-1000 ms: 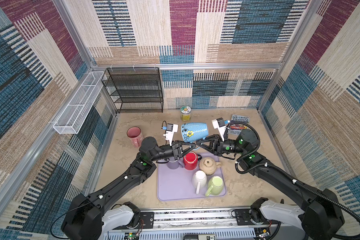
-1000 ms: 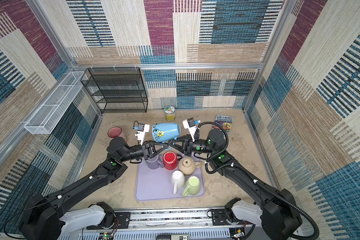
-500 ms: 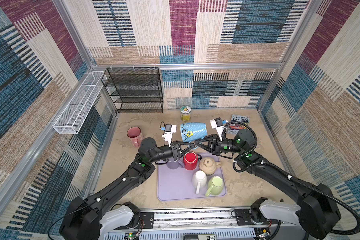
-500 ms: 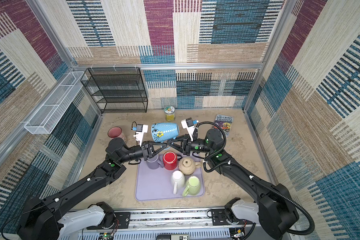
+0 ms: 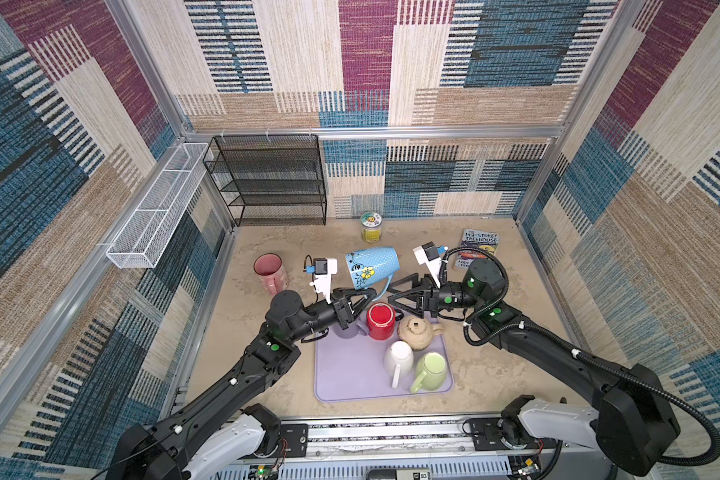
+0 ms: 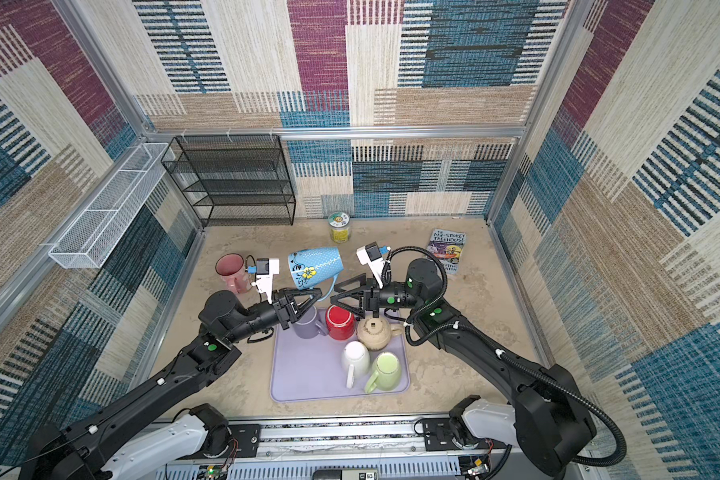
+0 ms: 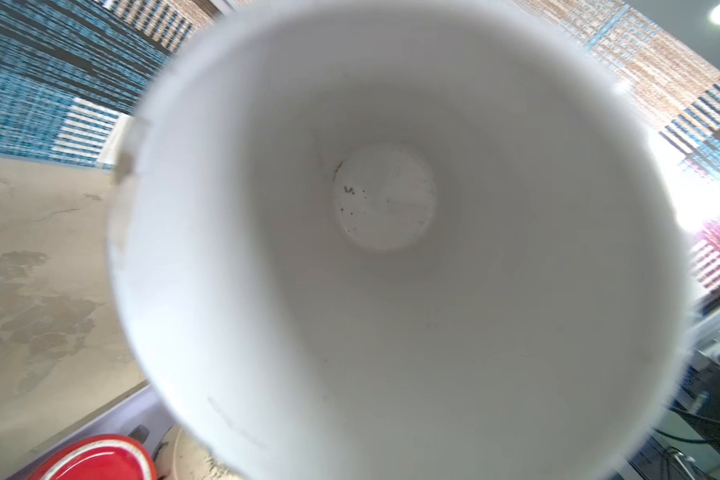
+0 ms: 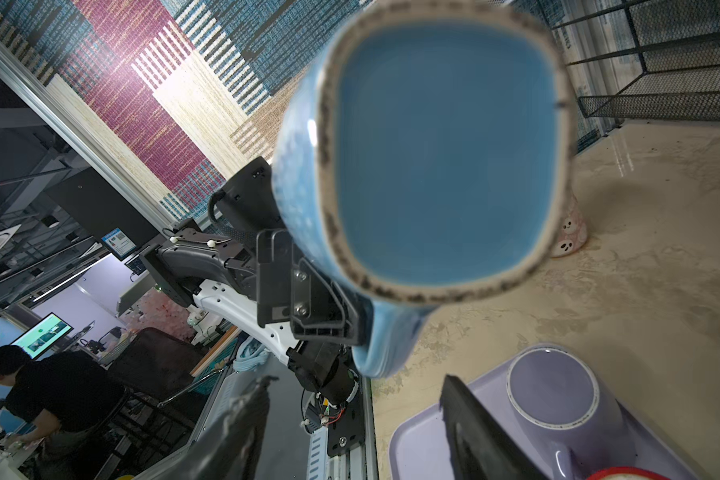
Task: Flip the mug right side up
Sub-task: 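Open the right gripper and pull the blue mug away with the left gripper, then lower the blue mug upright beside the pink mug with the left gripper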
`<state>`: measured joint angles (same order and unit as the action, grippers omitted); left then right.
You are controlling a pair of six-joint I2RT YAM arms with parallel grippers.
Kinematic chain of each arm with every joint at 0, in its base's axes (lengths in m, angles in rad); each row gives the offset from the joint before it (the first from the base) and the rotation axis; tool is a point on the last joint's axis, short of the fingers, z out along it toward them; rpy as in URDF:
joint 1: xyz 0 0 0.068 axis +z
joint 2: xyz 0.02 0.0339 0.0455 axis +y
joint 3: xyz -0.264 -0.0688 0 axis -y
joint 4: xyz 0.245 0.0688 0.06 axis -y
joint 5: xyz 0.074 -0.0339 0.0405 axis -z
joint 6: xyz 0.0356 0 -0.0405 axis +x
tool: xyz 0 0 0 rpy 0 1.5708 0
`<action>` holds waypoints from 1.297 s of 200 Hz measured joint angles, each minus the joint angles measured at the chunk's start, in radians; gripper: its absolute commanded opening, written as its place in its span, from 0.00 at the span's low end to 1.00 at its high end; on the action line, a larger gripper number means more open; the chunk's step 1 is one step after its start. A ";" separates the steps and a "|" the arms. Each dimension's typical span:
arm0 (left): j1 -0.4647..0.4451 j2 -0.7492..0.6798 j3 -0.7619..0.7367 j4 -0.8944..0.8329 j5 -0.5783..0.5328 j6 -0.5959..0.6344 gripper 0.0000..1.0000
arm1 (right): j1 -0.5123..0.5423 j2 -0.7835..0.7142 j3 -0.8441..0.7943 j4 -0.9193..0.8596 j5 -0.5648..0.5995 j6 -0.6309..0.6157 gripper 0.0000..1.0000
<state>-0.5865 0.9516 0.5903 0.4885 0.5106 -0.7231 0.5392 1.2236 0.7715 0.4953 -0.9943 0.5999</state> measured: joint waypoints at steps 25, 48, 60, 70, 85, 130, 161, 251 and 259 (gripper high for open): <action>0.002 -0.038 -0.001 -0.092 -0.071 0.036 0.00 | 0.000 0.000 0.000 -0.031 0.011 -0.027 0.71; 0.002 -0.075 0.001 -0.190 -0.142 0.066 0.00 | 0.000 -0.008 0.000 -0.091 0.045 -0.064 0.71; 0.004 -0.092 0.003 -0.241 -0.175 0.084 0.00 | 0.000 -0.015 0.002 -0.123 0.063 -0.089 0.74; 0.005 -0.109 0.010 -0.293 -0.201 0.100 0.00 | 0.000 -0.027 0.000 -0.146 0.076 -0.109 0.77; 0.008 -0.130 0.033 -0.370 -0.245 0.127 0.00 | 0.000 -0.057 -0.021 -0.152 0.089 -0.130 0.82; 0.013 -0.178 0.116 -0.588 -0.347 0.205 0.00 | 0.000 -0.140 -0.098 -0.147 0.134 -0.161 1.00; 0.015 -0.176 0.180 -0.745 -0.412 0.253 0.00 | 0.000 -0.177 -0.126 -0.151 0.181 -0.181 1.00; 0.023 -0.011 0.374 -1.061 -0.629 0.369 0.00 | 0.000 -0.154 -0.142 -0.287 0.398 -0.239 1.00; 0.025 0.008 0.390 -1.079 -0.645 0.380 0.00 | 0.000 -0.150 -0.142 -0.298 0.410 -0.242 1.00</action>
<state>-0.5617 0.9596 0.9806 -0.5903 -0.1349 -0.3431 0.5392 1.0740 0.6296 0.1978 -0.5846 0.3576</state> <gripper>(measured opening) 0.174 0.999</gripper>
